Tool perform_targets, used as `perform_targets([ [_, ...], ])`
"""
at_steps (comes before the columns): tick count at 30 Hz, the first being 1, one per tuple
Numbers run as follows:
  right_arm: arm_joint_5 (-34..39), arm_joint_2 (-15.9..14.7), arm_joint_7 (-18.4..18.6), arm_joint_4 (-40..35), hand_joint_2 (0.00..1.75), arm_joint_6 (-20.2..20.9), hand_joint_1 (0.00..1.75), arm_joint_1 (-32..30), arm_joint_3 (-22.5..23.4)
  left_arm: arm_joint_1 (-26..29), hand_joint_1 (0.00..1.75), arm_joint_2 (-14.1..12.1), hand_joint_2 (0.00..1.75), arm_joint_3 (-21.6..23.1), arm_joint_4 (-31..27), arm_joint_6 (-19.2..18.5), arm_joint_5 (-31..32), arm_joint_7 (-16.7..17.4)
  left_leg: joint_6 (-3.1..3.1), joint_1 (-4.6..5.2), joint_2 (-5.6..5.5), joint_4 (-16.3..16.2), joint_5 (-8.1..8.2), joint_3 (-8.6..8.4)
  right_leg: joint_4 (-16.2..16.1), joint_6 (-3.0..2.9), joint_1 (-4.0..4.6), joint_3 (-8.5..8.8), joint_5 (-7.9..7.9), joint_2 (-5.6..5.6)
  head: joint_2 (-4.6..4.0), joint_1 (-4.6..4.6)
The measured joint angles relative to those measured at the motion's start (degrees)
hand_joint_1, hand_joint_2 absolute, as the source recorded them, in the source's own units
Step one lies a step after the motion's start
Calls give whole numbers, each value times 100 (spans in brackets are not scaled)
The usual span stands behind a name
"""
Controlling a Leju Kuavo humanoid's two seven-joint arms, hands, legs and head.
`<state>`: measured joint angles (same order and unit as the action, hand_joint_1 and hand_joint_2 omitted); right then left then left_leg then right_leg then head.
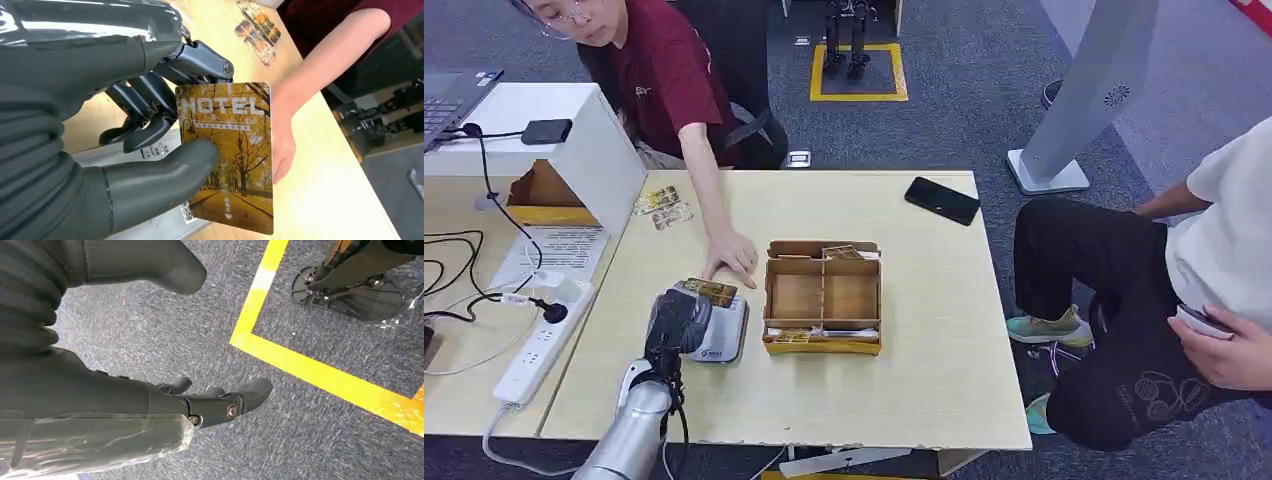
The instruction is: Pass the card to the sensor for recognition and then transmit it.
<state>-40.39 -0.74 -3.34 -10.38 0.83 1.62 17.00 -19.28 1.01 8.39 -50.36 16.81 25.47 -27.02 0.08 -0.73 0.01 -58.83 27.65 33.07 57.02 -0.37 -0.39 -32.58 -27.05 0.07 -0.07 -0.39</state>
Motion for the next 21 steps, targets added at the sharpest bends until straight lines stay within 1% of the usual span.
perform_targets([
  [10, -24, 9, 13, 0, 175, -11, 0, -5, 131, 373, 175, -236, 175, -81, -459, -252, -149, 4, 0, -1, 0, 1, 0, 0, 0, 0, 1, -1, -1, 0, 0, 0],
  [12, -24, 11, 11, 0, 175, -11, 0, -5, 140, 395, 175, -245, 175, -83, -494, -267, -153, 7, 0, -1, 0, 1, 0, 0, 0, 0, 1, -1, -1, 0, 0, 0],
  [18, -72, 15, -13, 0, 175, -4, 0, -5, 186, 551, 175, -293, 175, -90, -771, -562, -217, 15, 0, 0, 0, 1, 0, 0, 0, 0, 0, 0, -1, 0, 0, 2],
  [21, -94, 17, -11, 0, 175, -4, 0, -4, 223, 621, 175, -291, 175, -90, -912, -617, -188, 37, 0, 0, 0, 1, 0, 0, 0, 0, 0, 0, -1, 0, 0, 0],
])
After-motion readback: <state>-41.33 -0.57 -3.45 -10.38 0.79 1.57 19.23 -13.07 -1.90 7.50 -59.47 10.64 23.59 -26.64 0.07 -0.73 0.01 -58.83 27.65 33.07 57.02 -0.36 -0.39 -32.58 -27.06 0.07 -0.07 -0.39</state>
